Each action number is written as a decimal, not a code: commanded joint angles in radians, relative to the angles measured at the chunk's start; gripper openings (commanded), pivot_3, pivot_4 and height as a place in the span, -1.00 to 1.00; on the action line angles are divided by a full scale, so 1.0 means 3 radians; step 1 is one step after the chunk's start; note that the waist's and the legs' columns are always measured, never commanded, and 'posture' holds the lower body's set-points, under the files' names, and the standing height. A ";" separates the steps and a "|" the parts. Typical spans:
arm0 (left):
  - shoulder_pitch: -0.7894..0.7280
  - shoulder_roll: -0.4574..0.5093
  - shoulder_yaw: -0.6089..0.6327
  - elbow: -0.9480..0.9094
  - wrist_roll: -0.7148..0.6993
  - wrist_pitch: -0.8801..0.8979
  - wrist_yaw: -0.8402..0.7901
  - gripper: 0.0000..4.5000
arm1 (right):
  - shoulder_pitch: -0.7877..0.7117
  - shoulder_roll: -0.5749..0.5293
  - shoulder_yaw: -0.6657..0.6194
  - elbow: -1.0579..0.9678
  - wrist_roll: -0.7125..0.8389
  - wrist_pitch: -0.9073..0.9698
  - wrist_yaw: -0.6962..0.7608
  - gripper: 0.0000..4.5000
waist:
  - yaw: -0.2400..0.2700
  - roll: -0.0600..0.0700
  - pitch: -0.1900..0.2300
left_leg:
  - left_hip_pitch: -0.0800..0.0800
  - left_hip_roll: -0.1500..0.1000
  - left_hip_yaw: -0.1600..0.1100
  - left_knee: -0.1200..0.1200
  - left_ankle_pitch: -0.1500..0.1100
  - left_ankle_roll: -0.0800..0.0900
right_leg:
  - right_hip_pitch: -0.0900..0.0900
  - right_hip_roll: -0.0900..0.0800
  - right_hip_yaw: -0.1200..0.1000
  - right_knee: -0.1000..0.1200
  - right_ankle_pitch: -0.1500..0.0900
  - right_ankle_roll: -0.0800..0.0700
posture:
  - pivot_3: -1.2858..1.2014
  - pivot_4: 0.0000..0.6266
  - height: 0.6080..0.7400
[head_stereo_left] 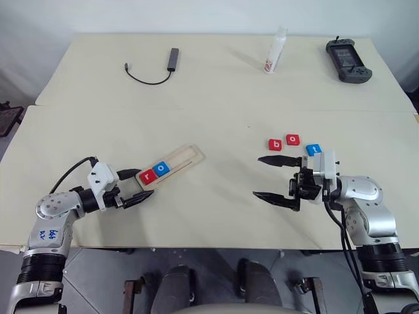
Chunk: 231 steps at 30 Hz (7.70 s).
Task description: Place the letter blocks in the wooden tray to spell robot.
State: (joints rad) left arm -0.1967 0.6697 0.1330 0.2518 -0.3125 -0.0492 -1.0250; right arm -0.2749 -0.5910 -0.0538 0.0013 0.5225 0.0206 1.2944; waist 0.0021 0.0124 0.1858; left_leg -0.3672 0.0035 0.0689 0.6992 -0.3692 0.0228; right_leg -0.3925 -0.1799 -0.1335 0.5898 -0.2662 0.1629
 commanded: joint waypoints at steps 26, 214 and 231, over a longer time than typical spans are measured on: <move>-0.1249 -0.0721 -0.1279 0.0091 0.0515 0.0047 -0.0571 0.99 | 0.1828 -0.0498 -0.1340 -0.0767 0.0263 0.0149 -0.0386 1.00 | 0.0078 -0.0006 0.0002 | -0.0004 -0.0002 0.0002 0.0003 0.0001 0.0003 | 0.0001 0.0000 0.0000 -0.0003 0.0000 0.0001 | 0.03 -0.52 1.00; 0.0168 -0.0494 -0.0572 -0.1531 -0.0254 0.0191 0.0104 1.00 | -0.1363 -0.0810 0.1453 -0.0627 -0.1144 0.2409 -0.0058 -0.02 | 0.0029 -0.0004 0.0009 | -0.0013 -0.0003 -0.0009 0.0004 0.0000 0.0003 | -0.0002 -0.0003 -0.0006 -0.0010 0.0003 0.0003 | 0.03 -0.52 1.00; 0.0114 -0.0494 -0.0579 -0.1473 -0.0244 0.0180 0.0101 1.00 | -0.0840 -0.1182 0.0937 -0.0858 -0.0935 0.2529 -0.0247 0.03 | 0.0063 -0.0005 0.0008 | -0.0013 -0.0003 -0.0008 0.0002 0.0000 0.0003 | -0.0002 -0.0003 -0.0006 -0.0012 0.0003 0.0003 | 0.03 -0.52 1.00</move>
State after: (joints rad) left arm -0.1530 0.5220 -0.0472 -0.1779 -0.3821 0.0151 -0.9961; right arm -0.5255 -0.9329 0.2523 -0.2291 0.2344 0.7836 1.2296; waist 0.0209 0.0108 0.1883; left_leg -0.3711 0.0026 0.0667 0.6998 -0.3691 0.0238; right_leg -0.3932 -0.1808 -0.1352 0.5866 -0.2654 0.1640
